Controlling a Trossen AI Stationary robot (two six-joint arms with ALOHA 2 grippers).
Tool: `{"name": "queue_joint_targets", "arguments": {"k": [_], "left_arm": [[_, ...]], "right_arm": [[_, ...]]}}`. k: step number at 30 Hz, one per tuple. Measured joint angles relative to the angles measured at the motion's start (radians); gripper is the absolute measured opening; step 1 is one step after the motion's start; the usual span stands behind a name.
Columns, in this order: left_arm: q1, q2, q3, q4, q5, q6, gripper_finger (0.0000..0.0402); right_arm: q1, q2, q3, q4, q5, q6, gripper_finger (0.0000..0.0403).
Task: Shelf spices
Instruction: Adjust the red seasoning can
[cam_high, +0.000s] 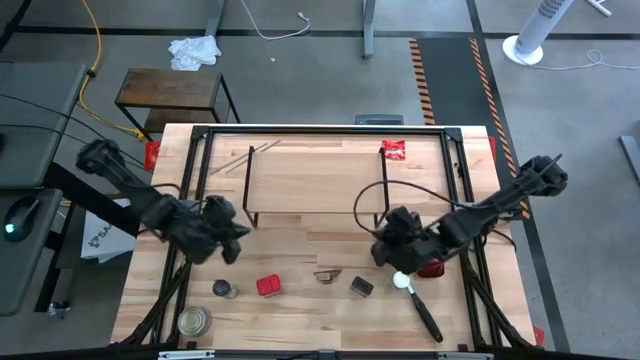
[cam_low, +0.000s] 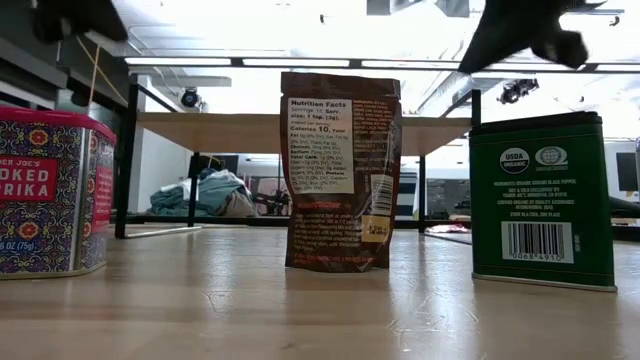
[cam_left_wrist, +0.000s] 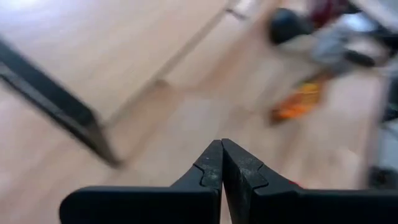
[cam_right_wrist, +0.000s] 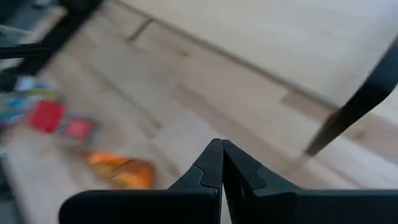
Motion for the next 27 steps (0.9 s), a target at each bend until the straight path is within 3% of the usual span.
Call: {"name": "queue_joint_targets", "arguments": {"k": [5,13,19,23,27], "left_arm": [[-0.051,0.029,0.0,0.1,0.092,0.04,0.0],[0.007,0.277,0.05,0.305,0.379,0.186,0.0],[0.018,0.408,0.145,0.312,0.413,0.296,0.0],[0.076,0.496,0.158,0.307,0.53,0.36,0.0],[0.128,0.558,0.17,0.311,0.565,0.389,0.0]], "right_arm": [[0.068,0.011,0.001,0.103,-0.02,-0.02,0.0],[0.096,0.069,0.001,0.117,-0.022,0.051,0.0],[0.096,0.069,0.001,0.115,-0.022,0.043,0.0],[0.095,0.069,0.001,0.114,-0.021,0.025,0.0],[0.094,0.069,0.001,0.114,-0.02,0.006,0.0]]}}
